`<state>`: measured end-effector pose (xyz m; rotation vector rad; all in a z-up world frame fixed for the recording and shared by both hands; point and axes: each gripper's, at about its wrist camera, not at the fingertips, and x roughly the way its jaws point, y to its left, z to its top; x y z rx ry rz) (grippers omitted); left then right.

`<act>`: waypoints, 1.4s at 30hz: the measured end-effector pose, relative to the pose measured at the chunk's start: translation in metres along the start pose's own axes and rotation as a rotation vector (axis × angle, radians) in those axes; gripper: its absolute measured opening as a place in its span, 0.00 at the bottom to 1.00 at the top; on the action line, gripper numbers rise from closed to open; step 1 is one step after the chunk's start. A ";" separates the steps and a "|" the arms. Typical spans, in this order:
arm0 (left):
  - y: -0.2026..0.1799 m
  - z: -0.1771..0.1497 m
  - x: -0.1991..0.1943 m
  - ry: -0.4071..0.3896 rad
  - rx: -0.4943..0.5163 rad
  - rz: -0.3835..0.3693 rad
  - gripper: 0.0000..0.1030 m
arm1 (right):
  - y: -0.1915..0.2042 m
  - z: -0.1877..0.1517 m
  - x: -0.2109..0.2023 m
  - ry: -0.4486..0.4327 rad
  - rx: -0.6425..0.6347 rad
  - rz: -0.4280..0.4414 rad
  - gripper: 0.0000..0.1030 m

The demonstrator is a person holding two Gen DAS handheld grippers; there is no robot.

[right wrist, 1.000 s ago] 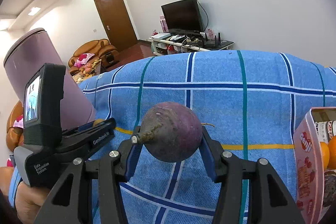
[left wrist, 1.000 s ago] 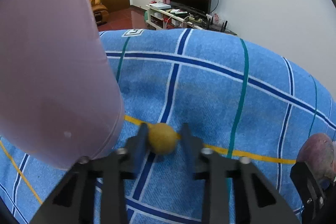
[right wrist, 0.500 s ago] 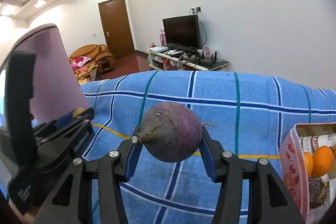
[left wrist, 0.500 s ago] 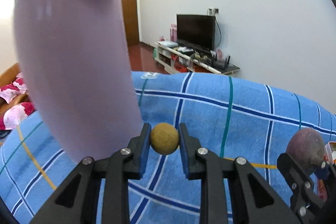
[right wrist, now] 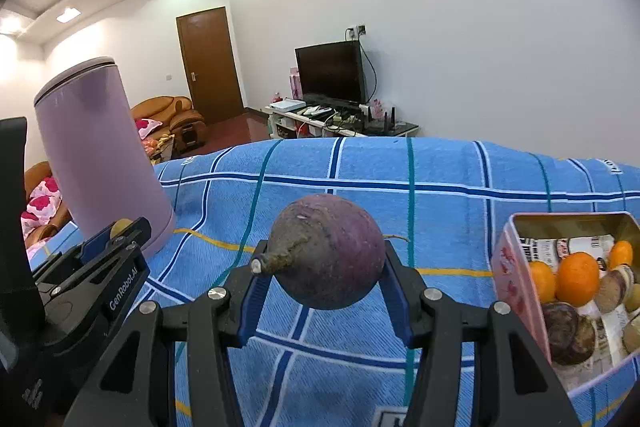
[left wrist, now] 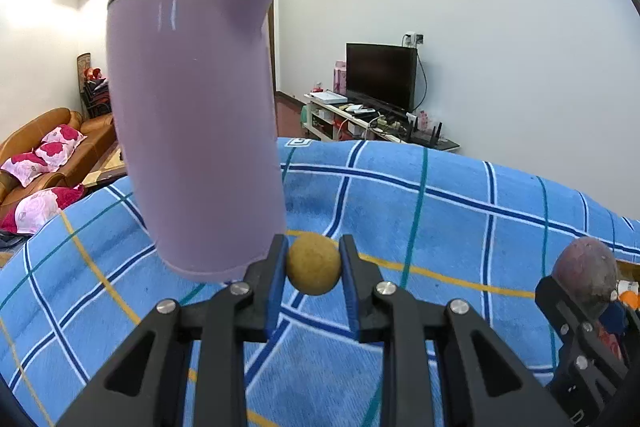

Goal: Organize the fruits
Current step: 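Carry the beet and the yellow fruit over the pink tin with both tools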

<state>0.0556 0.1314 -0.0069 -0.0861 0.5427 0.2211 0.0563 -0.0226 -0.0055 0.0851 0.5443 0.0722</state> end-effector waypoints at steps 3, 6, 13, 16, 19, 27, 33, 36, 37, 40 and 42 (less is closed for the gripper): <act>-0.005 -0.003 -0.002 -0.009 0.001 0.000 0.26 | 0.001 -0.003 -0.009 -0.015 -0.018 -0.009 0.52; -0.007 -0.007 -0.009 -0.017 -0.003 0.000 0.26 | 0.001 -0.006 -0.017 -0.024 -0.024 -0.018 0.52; -0.013 -0.014 -0.019 -0.027 -0.001 -0.008 0.26 | -0.004 -0.012 -0.032 -0.029 -0.021 -0.029 0.52; -0.014 -0.019 -0.028 -0.030 0.004 -0.011 0.26 | -0.007 -0.016 -0.041 -0.032 -0.022 -0.034 0.52; -0.019 -0.022 -0.034 -0.030 0.012 -0.017 0.26 | -0.011 -0.019 -0.049 -0.037 -0.023 -0.041 0.52; -0.035 -0.031 -0.054 -0.052 0.040 -0.036 0.26 | -0.028 -0.027 -0.067 -0.034 -0.011 -0.056 0.52; -0.049 -0.035 -0.066 -0.061 0.068 -0.056 0.26 | -0.041 -0.033 -0.083 -0.048 -0.016 -0.077 0.52; -0.054 -0.037 -0.070 -0.062 0.073 -0.064 0.26 | -0.048 -0.034 -0.088 -0.050 -0.011 -0.084 0.52; -0.056 -0.038 -0.071 -0.061 0.073 -0.068 0.26 | -0.052 -0.034 -0.090 -0.050 -0.005 -0.087 0.52; -0.061 -0.040 -0.074 -0.048 0.072 -0.091 0.26 | -0.061 -0.035 -0.095 -0.053 0.008 -0.094 0.52; -0.066 -0.041 -0.075 -0.048 0.078 -0.100 0.26 | -0.068 -0.036 -0.098 -0.052 0.010 -0.100 0.52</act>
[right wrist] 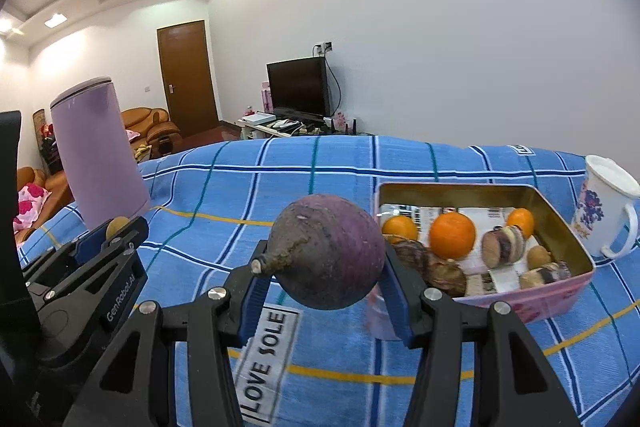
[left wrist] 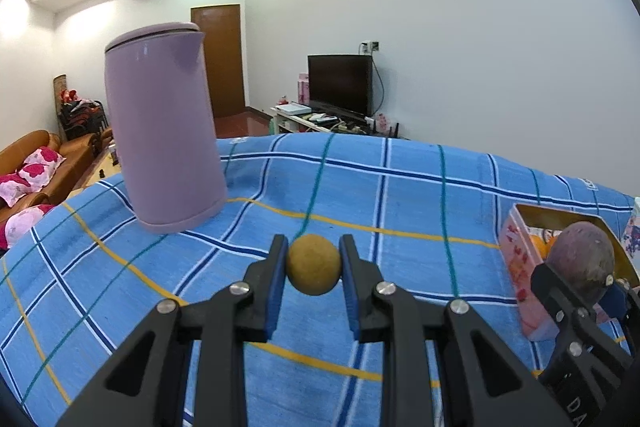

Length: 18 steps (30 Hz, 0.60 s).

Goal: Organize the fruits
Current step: 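Carry the beet and the yellow fruit over the pink tin with both tools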

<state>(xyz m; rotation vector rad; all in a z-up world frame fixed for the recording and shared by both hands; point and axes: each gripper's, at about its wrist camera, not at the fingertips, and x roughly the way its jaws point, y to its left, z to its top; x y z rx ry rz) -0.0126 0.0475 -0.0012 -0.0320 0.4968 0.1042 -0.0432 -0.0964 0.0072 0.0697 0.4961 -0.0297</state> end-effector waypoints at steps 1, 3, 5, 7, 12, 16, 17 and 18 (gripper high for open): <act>-0.003 0.000 -0.001 -0.002 0.005 -0.003 0.26 | -0.001 -0.001 0.000 0.000 -0.002 -0.003 0.52; -0.009 0.000 -0.004 -0.006 0.013 -0.014 0.26 | -0.007 -0.001 -0.002 0.002 -0.001 -0.007 0.52; -0.017 0.000 -0.007 -0.008 0.017 -0.032 0.26 | -0.012 -0.001 -0.004 0.000 -0.005 -0.013 0.52; -0.025 0.000 -0.010 -0.005 0.021 -0.056 0.26 | -0.019 -0.002 -0.007 -0.002 -0.009 -0.018 0.52; -0.048 0.001 -0.015 0.000 0.032 -0.108 0.27 | -0.036 -0.002 -0.013 -0.015 -0.034 -0.050 0.52; -0.067 0.004 -0.020 -0.011 0.042 -0.141 0.26 | -0.054 0.001 -0.019 -0.036 -0.039 -0.086 0.52; -0.071 0.004 -0.022 -0.015 0.041 -0.148 0.27 | -0.058 0.002 -0.020 -0.042 -0.040 -0.097 0.52; -0.076 0.006 -0.023 -0.021 0.041 -0.157 0.27 | -0.063 0.002 -0.021 -0.049 -0.041 -0.108 0.52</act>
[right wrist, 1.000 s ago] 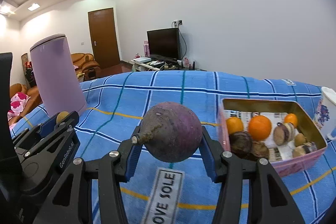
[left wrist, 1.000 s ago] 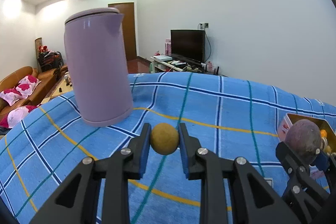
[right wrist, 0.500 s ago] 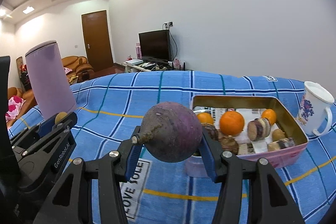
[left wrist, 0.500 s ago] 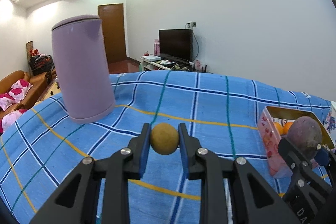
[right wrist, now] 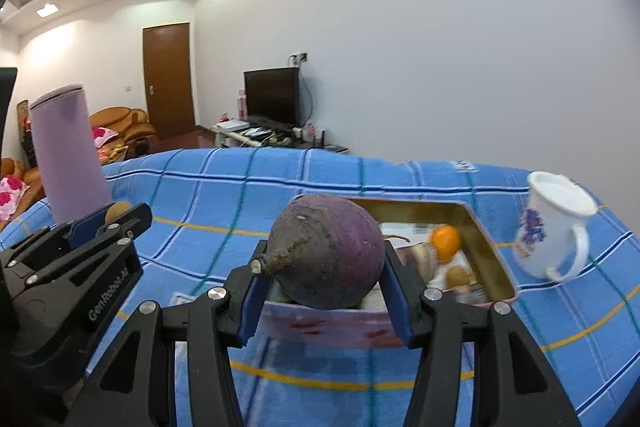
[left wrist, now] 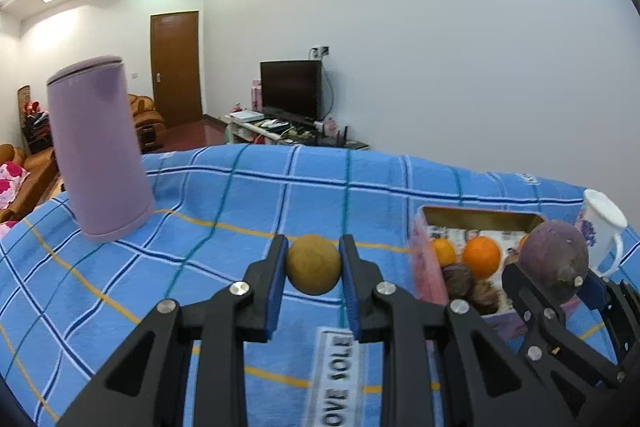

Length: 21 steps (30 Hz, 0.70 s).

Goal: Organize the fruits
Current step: 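Carry the beet and the yellow fruit over the pink tin with both tools, then open the right tool to drop the beet while the left tool drops the yellow fruit into the tin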

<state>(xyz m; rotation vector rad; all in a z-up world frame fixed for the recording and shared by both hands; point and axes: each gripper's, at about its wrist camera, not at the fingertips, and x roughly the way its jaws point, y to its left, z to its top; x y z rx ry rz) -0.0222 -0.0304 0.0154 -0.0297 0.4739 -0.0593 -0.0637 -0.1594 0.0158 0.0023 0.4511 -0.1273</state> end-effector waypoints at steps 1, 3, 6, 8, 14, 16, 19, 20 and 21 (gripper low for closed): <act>-0.003 0.001 0.000 -0.003 0.001 -0.005 0.27 | -0.005 0.001 0.000 -0.006 0.002 -0.010 0.52; -0.013 0.005 -0.001 -0.012 0.008 -0.023 0.27 | -0.016 0.003 0.000 -0.013 0.008 -0.025 0.52; -0.029 0.010 0.000 -0.027 0.022 -0.050 0.27 | -0.030 0.006 0.001 -0.021 0.014 -0.050 0.52; -0.040 0.013 0.001 -0.031 0.032 -0.063 0.27 | -0.041 0.008 0.004 -0.017 0.021 -0.066 0.52; -0.069 0.019 0.010 -0.036 0.062 -0.107 0.27 | -0.069 0.013 0.020 0.008 0.043 -0.123 0.52; -0.078 0.019 0.014 -0.032 0.074 -0.115 0.27 | -0.077 0.014 0.028 0.026 0.048 -0.140 0.52; -0.088 0.017 0.021 -0.022 0.085 -0.125 0.27 | -0.086 0.015 0.038 0.048 0.052 -0.155 0.52; -0.091 0.017 0.023 -0.020 0.087 -0.127 0.27 | -0.088 0.016 0.043 0.058 0.053 -0.154 0.52; -0.094 0.016 0.026 -0.017 0.090 -0.128 0.27 | -0.088 0.016 0.044 0.062 0.054 -0.153 0.53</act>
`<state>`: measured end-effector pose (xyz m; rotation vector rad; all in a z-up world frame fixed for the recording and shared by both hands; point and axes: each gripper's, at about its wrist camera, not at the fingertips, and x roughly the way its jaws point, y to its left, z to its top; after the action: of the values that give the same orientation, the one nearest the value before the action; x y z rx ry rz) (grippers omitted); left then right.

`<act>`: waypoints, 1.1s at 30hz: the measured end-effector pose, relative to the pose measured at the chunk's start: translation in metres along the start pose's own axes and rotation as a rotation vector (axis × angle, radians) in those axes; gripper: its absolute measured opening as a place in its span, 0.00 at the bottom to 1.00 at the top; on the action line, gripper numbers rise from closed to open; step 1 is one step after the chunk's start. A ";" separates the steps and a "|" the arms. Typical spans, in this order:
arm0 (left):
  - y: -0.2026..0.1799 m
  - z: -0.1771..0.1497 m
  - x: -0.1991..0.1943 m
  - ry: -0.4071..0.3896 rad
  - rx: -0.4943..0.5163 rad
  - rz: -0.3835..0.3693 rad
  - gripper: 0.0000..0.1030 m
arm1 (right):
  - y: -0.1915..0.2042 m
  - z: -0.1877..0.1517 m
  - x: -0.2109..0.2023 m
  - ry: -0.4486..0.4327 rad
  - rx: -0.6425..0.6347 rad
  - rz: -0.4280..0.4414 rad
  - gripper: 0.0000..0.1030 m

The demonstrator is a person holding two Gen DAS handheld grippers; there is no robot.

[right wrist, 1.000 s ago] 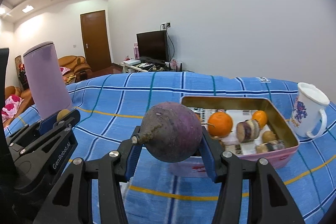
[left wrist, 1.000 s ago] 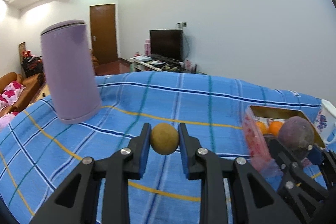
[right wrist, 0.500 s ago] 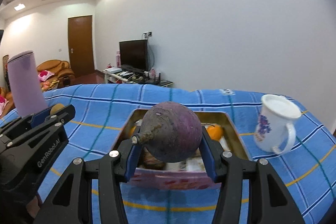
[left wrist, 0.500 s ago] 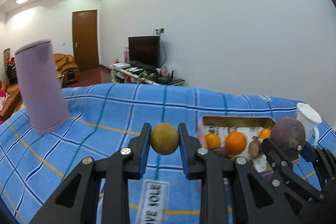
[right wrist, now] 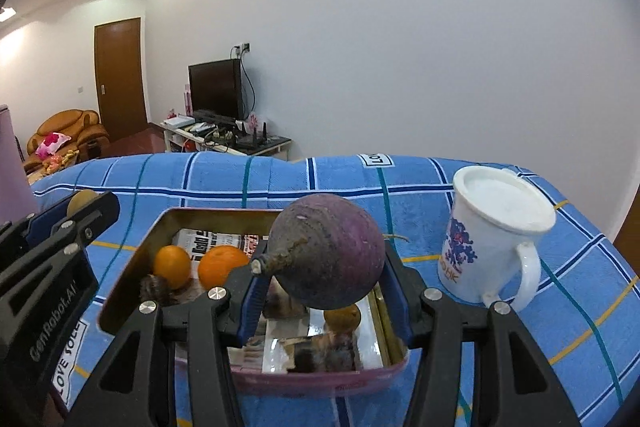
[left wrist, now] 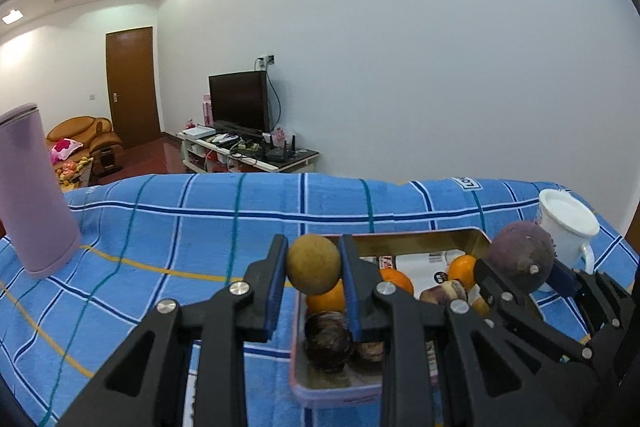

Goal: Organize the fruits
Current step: 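Open the right tool to drop the beet while the left tool drops the yellow fruit into the tin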

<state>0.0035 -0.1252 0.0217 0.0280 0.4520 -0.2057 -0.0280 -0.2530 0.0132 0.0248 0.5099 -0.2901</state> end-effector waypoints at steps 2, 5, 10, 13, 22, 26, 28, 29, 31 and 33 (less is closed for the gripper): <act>-0.004 -0.001 0.005 0.011 0.000 -0.002 0.27 | -0.001 0.002 0.007 0.015 0.002 0.002 0.53; -0.006 -0.004 0.014 0.030 0.005 0.000 0.27 | 0.000 0.005 0.022 0.048 -0.011 0.011 0.53; -0.011 -0.008 0.029 0.067 0.009 -0.013 0.27 | -0.001 0.010 0.042 0.092 -0.017 0.032 0.53; -0.011 -0.008 0.037 0.097 0.005 -0.026 0.27 | -0.002 0.012 0.051 0.118 -0.011 0.053 0.53; -0.007 -0.007 0.054 0.172 -0.019 -0.046 0.26 | 0.000 0.012 0.071 0.180 0.000 0.140 0.53; -0.005 -0.008 0.053 0.172 -0.005 -0.019 0.27 | 0.007 0.011 0.073 0.177 -0.033 0.140 0.53; -0.008 -0.008 0.048 0.145 0.020 0.005 0.28 | 0.010 0.011 0.071 0.167 -0.039 0.146 0.53; -0.009 -0.007 0.045 0.130 0.030 0.018 0.29 | 0.011 0.011 0.069 0.159 -0.040 0.156 0.53; -0.011 -0.007 0.037 0.099 0.052 0.041 0.33 | 0.010 0.010 0.066 0.147 -0.040 0.170 0.53; -0.006 -0.007 0.031 0.078 0.050 0.060 0.43 | 0.010 0.011 0.063 0.133 -0.033 0.191 0.53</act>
<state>0.0267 -0.1364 0.0014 0.0982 0.5234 -0.1576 0.0324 -0.2614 -0.0081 0.0603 0.6394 -0.0929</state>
